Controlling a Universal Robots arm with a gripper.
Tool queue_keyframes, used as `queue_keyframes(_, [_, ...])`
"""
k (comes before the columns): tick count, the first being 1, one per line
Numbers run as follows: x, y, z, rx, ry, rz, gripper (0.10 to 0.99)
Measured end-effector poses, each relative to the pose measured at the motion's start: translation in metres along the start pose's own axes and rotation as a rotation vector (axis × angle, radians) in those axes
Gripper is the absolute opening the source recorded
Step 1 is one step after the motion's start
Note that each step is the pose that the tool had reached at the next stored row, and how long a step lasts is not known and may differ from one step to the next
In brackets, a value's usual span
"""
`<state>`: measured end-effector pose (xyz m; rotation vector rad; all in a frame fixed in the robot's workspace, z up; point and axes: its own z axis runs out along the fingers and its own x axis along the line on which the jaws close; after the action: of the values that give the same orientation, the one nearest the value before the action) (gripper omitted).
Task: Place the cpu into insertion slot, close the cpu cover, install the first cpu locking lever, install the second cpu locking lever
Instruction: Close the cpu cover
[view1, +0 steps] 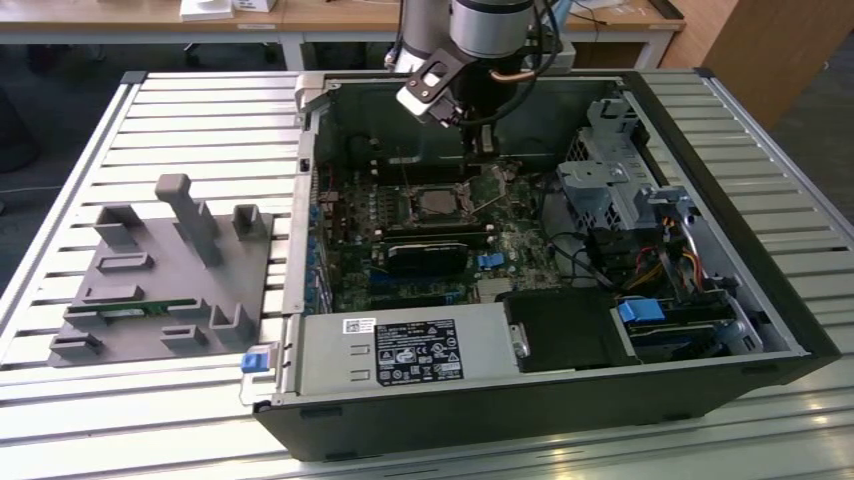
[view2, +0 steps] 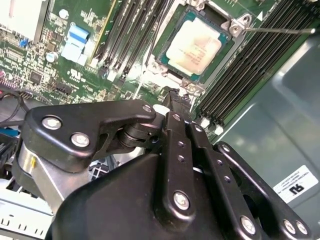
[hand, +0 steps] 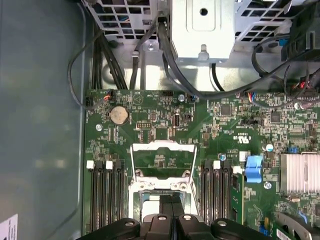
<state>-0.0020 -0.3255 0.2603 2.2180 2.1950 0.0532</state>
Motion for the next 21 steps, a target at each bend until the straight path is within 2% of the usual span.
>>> queue_keyframes(9, [0.0001, 0.0113, 0.0008, 0.000, -0.0002, 0.000, 0.106])
queue_keyframes(14, [0.0012, 0.0224, 0.0029, 0.001, -0.0003, -0.001, 0.106])
queue_keyframes(21, [0.0056, 0.0334, 0.0060, 0.003, -0.0002, -0.002, 0.106])
